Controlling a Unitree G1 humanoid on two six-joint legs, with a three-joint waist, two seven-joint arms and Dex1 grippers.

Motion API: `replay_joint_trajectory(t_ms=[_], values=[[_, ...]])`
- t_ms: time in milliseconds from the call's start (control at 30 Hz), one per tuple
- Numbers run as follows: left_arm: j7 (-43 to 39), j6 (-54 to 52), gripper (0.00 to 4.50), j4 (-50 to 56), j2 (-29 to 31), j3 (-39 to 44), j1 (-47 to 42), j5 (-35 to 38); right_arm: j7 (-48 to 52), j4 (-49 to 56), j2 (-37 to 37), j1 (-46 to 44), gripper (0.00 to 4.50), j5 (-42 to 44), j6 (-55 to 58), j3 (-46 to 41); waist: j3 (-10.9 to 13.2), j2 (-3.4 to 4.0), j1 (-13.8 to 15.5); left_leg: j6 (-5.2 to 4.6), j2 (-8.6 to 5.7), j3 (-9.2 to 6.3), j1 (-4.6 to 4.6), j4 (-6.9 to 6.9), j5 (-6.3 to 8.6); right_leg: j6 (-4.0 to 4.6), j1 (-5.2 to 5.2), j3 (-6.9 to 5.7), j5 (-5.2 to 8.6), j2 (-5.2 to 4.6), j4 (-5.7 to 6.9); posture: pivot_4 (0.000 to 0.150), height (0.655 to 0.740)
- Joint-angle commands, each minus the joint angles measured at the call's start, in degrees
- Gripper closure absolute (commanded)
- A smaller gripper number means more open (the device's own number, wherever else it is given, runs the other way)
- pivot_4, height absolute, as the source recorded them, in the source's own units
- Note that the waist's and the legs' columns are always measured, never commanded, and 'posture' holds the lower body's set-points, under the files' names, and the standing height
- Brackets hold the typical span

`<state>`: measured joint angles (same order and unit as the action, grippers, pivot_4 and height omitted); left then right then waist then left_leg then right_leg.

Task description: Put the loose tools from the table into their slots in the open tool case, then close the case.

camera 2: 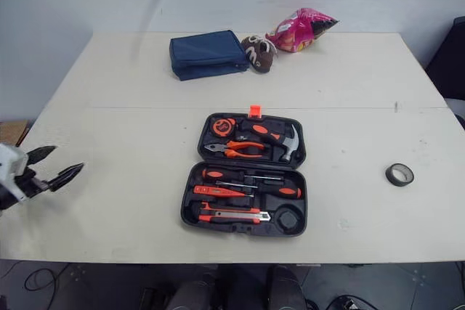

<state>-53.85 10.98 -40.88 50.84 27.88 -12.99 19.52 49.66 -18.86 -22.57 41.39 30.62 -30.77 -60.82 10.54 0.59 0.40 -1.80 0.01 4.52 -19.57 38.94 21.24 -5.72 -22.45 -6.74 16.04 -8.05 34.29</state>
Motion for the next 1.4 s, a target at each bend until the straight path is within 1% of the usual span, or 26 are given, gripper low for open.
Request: replay_joint_trajectory(t_ms=[33,100,200,233,300,367,433,467,600,733,800,867,1000,1167,1267,1400], values=[[-0.7,1.4,0.05,1.6,1.0,1.5,-0.8,1.5,-0.7,-0.2,-1.0,1.4,0.0,0.5,-1.9,-0.4,0.0,0.0,0.2,0.01,0.0,0.0,0.0,0.0,0.0,0.0,-0.01,0.01,0.0,0.0,0.0,0.15,0.74],[-1.0,0.4,0.05,4.1,-0.3,1.0,-1.0,2.4,-0.7,2.2,-1.3,0.5,0.0,0.7,-1.1,1.4,0.0,0.01,0.1,0.04,0.0,0.0,0.01,-0.02,0.02,0.01,-0.02,0.02,0.01,-0.01,0.01,0.15,0.74],[-3.0,-3.4,0.05,13.0,-3.3,-2.0,-0.3,4.3,1.7,8.9,-4.0,-0.7,0.0,1.3,3.1,6.7,0.0,0.03,-0.3,0.06,0.01,0.02,0.02,-0.04,0.02,0.02,-0.02,0.04,0.01,-0.01,0.03,0.15,0.74],[-3.4,-5.8,0.05,17.2,-4.3,-3.4,-0.6,5.5,-0.9,10.7,-6.2,-1.9,0.0,1.2,6.3,6.9,0.0,0.04,-0.4,0.05,0.0,0.05,0.04,-0.03,0.02,0.02,-0.01,0.08,0.01,-0.02,0.04,0.15,0.74],[-3.6,-11.9,0.05,24.4,-5.9,-4.9,-1.3,9.1,-2.8,14.0,-10.3,-3.6,0.0,2.6,11.4,6.6,0.0,0.1,-0.5,0.03,-0.06,0.16,0.1,-0.01,0.02,-0.01,-0.01,0.19,-0.01,-0.07,0.12,0.15,0.74],[-4.8,-16.3,0.05,28.7,-6.3,-6.6,-1.5,10.8,-1.0,17.0,-13.7,-3.8,0.0,5.2,16.8,7.1,0.0,0.11,-0.4,0.02,-0.09,0.26,0.1,-0.01,0.02,-0.02,-0.09,0.28,-0.01,-0.08,0.16,0.15,0.74],[-6.8,-19.6,0.05,32.9,-6.5,-9.6,-2.4,11.8,-6.1,18.8,-19.3,-3.1,0.0,1.9,27.8,7.2,0.0,0.11,-0.3,-0.06,0.08,0.25,0.12,-0.13,-0.05,0.05,-0.12,0.22,0.04,0.12,0.14,0.15,0.74],[-7.1,-21.3,0.05,34.9,-6.8,-10.6,-3.4,12.6,-6.3,19.5,-21.8,-2.8,0.0,1.6,31.3,7.4,0.0,0.15,-0.3,-0.12,0.17,0.26,0.14,-0.14,-0.1,0.1,-0.11,0.2,0.07,0.25,0.15,0.15,0.74],[-7.3,-26.5,0.05,42.7,-8.9,-15.1,-7.9,15.0,3.6,21.7,-30.3,-3.8,0.0,5.3,40.7,9.5,0.1,0.11,0.2,-0.18,0.18,0.42,0.12,-0.03,-0.13,0.08,-0.11,0.3,0.06,0.35,0.15,0.15,0.74],[-11.0,-31.7,0.05,50.4,-7.7,-19.6,-8.7,16.7,7.8,20.7,-36.2,-6.5,0.0,6.0,51.2,11.4,0.1,0.05,0.7,-0.24,0.18,0.54,0.15,0.02,-0.14,0.02,-0.1,0.44,0.02,0.41,0.14,0.15,0.74],[-10.0,-35.9,0.05,55.6,-9.2,-22.2,-11.2,19.9,8.8,19.2,-39.2,-10.7,0.0,5.1,53.8,14.4,0.1,0.03,0.9,-0.24,0.23,0.58,0.13,0.02,-0.14,0.03,-0.13,0.46,0.03,0.51,0.11,0.15,0.74],[-7.9,-39.5,0.05,59.9,-12.7,-25.0,-13.6,23.1,10.6,16.4,-42.1,-15.9,0.0,2.2,53.6,20.2,0.2,-0.07,0.9,-0.26,0.23,0.61,0.07,0.1,-0.14,0.0,-0.13,0.49,0.01,0.51,0.09,0.15,0.74],[-8.0,-40.8,0.05,63.2,-15.4,-28.7,-13.7,22.8,11.7,10.1,-44.6,-25.3,0.0,-2.9,52.1,28.6,0.2,-0.08,0.9,-0.39,0.13,0.69,0.09,0.18,-0.19,-0.18,-0.08,0.62,-0.09,0.49,-0.01,0.15,0.74],[-7.0,-40.4,0.05,63.9,-18.0,-30.3,-14.3,22.2,12.7,2.3,-45.6,-36.2,0.0,-8.7,51.4,37.9,0.2,-0.09,0.9,-0.38,0.11,0.72,0.05,0.23,-0.24,-0.14,-0.11,0.58,-0.07,0.62,0.02,0.15,0.74],[-6.5,-40.6,0.05,64.0,-18.5,-30.3,-14.5,21.9,13.6,-1.0,-44.9,-41.6,0.0,-10.6,50.0,41.2,0.2,-0.09,0.9,-0.42,0.06,0.74,0.06,0.25,-0.27,-0.16,-0.11,0.6,-0.08,0.61,0.05,0.15,0.74],[-6.0,-40.5,0.05,64.5,-18.3,-30.1,-14.0,21.7,14.9,-3.2,-44.4,-44.5,0.0,-12.0,48.6,43.2,0.2,-0.07,1.0,-0.41,0.09,0.7,0.04,0.26,-0.27,-0.16,-0.11,0.56,-0.08,0.63,0.05,0.15,0.74]])
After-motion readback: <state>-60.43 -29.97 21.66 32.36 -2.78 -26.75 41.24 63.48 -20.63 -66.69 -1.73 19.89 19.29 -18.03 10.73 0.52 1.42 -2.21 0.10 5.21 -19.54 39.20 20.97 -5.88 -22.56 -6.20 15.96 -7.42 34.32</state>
